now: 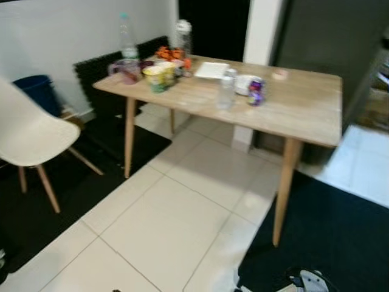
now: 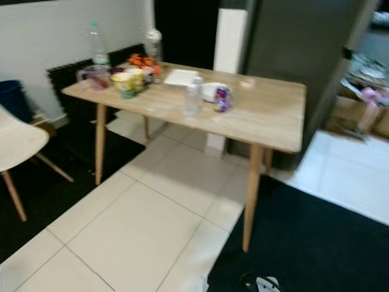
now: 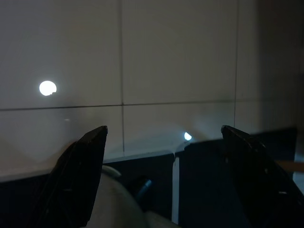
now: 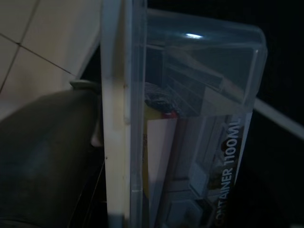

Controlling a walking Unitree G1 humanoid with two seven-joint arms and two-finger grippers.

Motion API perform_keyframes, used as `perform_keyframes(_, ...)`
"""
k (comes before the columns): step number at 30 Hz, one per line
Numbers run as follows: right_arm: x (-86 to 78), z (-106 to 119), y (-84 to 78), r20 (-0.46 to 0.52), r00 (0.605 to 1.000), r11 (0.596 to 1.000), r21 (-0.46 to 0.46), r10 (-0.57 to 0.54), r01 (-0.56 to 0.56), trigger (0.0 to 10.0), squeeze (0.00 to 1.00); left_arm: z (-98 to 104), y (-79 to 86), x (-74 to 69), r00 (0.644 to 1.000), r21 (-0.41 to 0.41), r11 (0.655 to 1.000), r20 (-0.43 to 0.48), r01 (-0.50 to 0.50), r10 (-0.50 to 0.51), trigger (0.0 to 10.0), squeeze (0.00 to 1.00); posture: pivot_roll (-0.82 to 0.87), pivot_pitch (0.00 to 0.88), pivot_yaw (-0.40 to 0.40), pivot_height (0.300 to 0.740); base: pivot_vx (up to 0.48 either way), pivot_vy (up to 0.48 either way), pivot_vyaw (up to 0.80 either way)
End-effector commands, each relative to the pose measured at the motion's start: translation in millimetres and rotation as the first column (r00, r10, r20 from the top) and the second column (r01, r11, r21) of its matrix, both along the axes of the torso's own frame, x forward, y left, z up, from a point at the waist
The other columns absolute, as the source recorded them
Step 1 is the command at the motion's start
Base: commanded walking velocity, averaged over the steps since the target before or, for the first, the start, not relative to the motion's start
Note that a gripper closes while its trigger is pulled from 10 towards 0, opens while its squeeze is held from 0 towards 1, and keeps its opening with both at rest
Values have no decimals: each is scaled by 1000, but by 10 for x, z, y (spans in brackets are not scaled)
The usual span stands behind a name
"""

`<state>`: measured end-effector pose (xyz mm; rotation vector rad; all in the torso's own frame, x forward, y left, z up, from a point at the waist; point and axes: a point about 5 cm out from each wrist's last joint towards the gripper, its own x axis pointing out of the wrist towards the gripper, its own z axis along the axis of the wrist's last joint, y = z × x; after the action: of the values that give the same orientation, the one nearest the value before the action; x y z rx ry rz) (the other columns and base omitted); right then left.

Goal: Restocking fridge

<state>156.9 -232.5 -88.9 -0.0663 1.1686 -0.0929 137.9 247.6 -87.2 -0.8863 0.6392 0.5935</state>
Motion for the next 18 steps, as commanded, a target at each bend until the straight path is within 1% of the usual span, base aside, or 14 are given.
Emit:
perform_keyframes(1, 46, 23, -18, 10, 1000, 1000, -10, -4, 4, 10000, 0, -29, -76, -4, 998, 19, 999, -46, 43, -42, 10000, 0, -37, 0, 17, 740, 0, 0, -656)
perform_keyframes(10, 22, 8, -3, -10, 1000, 1000, -18, 11, -11, 10000, 0, -39, -88, -8, 994, 54, 996, -91, 74, -69, 10000, 0, -38, 0, 15, 740, 0, 0, -656)
perform_keyframes(12, 14, 6, -6, -15, 1000, 1000, -22, 17, -17, 10000, 0, -56, -103, -31, 989, 57, 994, -123, 92, -85, 10000, 0, -38, 0, 11, 740, 0, 0, -656)
perform_keyframes(14, 6, 3, -9, -20, 1000, 999, -26, 22, -23, 10000, 0, -101, -147, -105, 967, 68, 984, -210, 162, -145, 10000, 0, -38, 0, 13, 740, 0, 0, -656)
perform_keyframes(15, 4, 3, -9, -21, 1000, 999, -26, 24, -24, 10000, 0, -112, -157, -124, 960, 71, 981, -231, 181, -160, 10000, 0, -38, 0, 13, 740, 0, 0, -656)
perform_keyframes(16, 4, 3, -9, -21, 1000, 999, -26, 24, -24, 10000, 0, -112, -157, -124, 960, 71, 981, -231, 181, -160, 10000, 0, -38, 0, 13, 740, 0, 0, -656)
perform_keyframes(17, -3, 0, -9, -25, 999, 999, -27, 24, -25, 10000, 0, -142, -199, -178, 939, 76, 970, -278, 232, -202, 10000, 0, -39, 0, 16, 740, 0, 0, -650)
perform_keyframes(18, -5, -2, -7, -26, 999, 999, -27, 24, -25, 10000, 0, -149, -210, -193, 933, 78, 967, -290, 244, -212, 10000, 0, -39, 0, 16, 740, 0, 0, -650)
